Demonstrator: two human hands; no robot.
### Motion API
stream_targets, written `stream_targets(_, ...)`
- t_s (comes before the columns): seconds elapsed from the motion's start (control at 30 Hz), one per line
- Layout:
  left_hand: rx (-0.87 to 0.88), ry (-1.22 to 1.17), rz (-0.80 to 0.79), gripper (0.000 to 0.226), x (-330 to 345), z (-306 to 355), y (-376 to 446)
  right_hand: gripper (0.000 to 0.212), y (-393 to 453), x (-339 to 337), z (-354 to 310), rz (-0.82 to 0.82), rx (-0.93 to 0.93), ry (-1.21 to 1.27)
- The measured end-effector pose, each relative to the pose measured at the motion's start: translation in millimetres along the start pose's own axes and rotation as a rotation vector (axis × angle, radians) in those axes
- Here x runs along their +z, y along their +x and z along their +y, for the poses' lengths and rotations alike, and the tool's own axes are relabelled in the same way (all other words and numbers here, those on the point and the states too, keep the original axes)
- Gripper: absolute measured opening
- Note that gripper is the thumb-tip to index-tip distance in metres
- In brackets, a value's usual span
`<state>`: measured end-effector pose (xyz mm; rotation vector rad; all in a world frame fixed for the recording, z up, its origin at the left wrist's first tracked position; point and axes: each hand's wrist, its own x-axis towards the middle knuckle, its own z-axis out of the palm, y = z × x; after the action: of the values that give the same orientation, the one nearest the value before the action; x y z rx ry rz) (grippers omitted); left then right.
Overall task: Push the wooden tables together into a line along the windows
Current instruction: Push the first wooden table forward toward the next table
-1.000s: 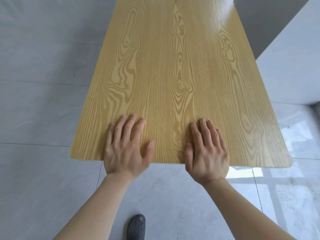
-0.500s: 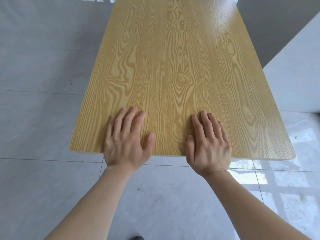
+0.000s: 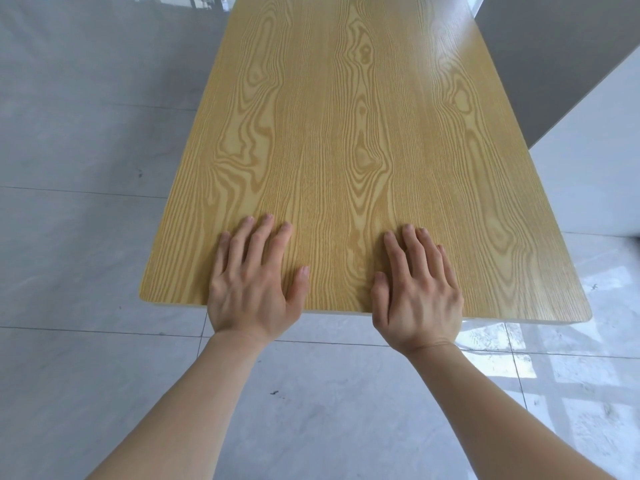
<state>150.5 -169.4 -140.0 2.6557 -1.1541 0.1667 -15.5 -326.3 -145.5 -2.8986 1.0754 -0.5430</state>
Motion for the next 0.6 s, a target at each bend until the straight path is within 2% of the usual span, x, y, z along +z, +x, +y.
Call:
stream_targets(0.33, 0.002, 0.005, -0.063, 0.067, -4, 0, 1, 0.057, 1, -6, -1, -0.062, 0.007, -0.002)
stream_targets(0.47, 0.011, -0.016, -0.133, 0.070, -8, -1, 1, 0.059, 1, -14, -2, -0.163, 0.015, 0.002)
stream_targets(0.6, 0.022, -0.046, -0.277, 0.073, -24, -1, 6, 0.058, 6, -28, -5, -0.317, 0.049, 0.052)
